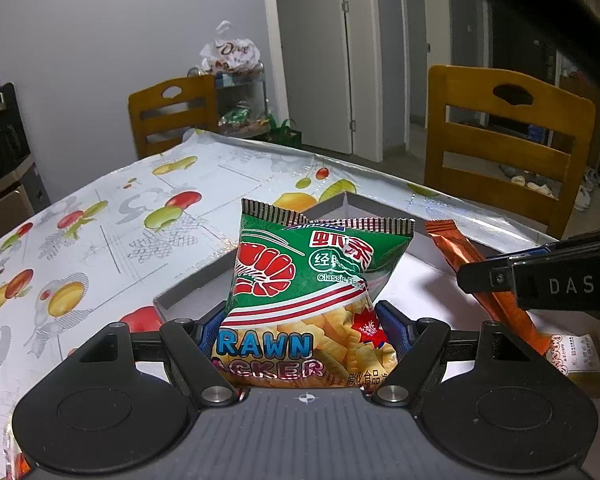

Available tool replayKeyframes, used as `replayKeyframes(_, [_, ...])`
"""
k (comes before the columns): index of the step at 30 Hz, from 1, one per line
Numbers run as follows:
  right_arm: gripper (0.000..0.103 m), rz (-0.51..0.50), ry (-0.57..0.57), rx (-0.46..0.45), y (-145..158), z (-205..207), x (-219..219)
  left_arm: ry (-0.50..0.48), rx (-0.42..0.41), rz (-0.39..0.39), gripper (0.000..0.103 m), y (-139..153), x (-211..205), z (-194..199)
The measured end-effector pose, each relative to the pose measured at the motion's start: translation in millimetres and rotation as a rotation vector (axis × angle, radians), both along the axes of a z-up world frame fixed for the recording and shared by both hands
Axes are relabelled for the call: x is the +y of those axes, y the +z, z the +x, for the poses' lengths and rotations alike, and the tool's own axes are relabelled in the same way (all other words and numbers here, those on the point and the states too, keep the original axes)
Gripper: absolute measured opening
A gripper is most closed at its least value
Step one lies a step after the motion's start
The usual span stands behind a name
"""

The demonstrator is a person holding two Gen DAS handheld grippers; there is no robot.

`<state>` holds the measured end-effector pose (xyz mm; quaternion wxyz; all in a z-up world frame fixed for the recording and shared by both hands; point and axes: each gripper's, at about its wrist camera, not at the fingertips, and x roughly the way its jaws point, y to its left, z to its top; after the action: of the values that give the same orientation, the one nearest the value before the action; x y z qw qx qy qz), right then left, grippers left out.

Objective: Organize snacks
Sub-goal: 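Lower the candy bar into the box and open the right gripper while the left gripper releases the green bag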

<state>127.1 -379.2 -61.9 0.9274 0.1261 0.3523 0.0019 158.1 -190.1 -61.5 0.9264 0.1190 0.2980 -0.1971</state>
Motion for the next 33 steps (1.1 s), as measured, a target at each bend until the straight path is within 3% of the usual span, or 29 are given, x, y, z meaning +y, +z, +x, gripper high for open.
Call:
replayKeyframes(9, [0.022,0.009,-0.012,-0.005,0,-1,-1,-0.003,-0.003,0.015,0.077,-4,-5,-1])
replayKeyframes(13, [0.024,0.004,-0.007,-0.003,1,-3,0,0.003,-0.006,-0.002,0.088,-1,-2,-3])
replayKeyframes(17, [0.055,0.023,-0.01,-0.022,5,-10,-1,0.011,-0.002,-0.026,0.098,4,2,-9])
replayKeyframes(24, [0.083,0.05,0.006,-0.082,25,-34,5,0.018,-0.004,-0.087,0.103,19,17,-28])
replayKeyframes(30, [0.091,0.061,0.02,-0.149,47,-62,15,0.075,-0.019,-0.151,0.103,33,38,-46])
replayKeyframes(33, [0.093,0.049,0.04,-0.175,56,-75,23,0.093,-0.041,-0.148,0.103,40,50,-58])
